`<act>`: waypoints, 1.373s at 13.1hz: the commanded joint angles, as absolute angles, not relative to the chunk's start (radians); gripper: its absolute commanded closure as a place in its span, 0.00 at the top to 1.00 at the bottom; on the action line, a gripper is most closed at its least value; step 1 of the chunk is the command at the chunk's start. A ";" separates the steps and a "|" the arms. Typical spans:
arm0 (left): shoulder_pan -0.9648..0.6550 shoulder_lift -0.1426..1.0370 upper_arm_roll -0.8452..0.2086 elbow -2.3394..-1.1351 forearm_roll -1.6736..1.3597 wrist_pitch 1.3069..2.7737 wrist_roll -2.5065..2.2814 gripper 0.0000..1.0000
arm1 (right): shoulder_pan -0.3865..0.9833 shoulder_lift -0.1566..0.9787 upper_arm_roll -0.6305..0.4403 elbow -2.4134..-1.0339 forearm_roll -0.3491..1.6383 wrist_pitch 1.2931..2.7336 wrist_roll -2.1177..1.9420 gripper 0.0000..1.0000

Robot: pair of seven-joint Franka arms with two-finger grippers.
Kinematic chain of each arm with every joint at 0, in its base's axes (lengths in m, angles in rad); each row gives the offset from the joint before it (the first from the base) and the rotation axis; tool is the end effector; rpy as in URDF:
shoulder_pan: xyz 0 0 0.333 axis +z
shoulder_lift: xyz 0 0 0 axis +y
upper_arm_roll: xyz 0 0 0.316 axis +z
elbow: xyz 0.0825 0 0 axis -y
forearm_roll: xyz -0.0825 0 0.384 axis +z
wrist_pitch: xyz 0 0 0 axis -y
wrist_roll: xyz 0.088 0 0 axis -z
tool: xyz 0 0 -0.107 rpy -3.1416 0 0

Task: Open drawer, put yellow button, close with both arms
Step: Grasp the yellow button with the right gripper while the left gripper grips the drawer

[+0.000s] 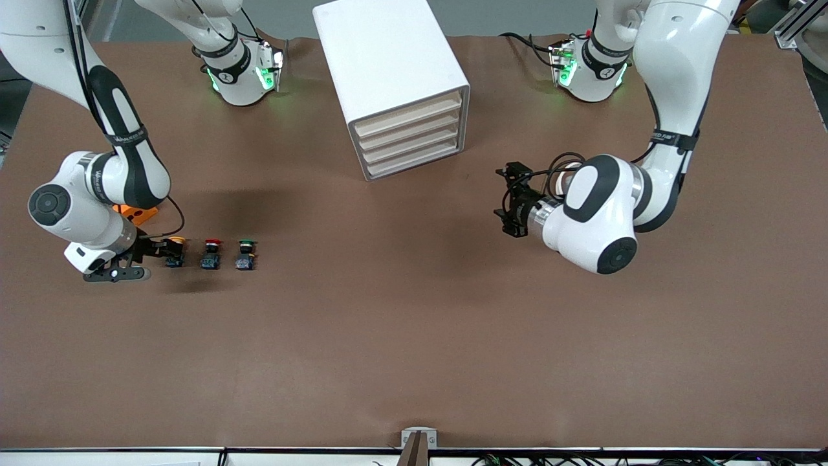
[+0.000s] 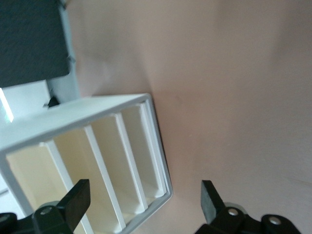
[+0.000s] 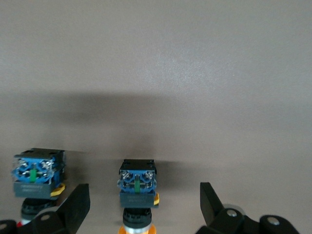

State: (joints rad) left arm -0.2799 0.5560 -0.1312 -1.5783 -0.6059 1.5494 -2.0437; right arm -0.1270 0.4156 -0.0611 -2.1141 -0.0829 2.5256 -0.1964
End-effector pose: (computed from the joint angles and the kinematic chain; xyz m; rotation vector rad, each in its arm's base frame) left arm 0.5582 -0.2996 0.3079 -1.6140 -2.0472 1.1351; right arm 0.5687 -0.1073 0.2149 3.0686 0.1247 -0.0274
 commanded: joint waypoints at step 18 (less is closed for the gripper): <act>-0.468 0.718 -0.156 -1.549 -0.988 1.364 -2.315 0.61 | -0.152 0.483 -0.049 -2.114 -0.097 2.527 -0.184 0.41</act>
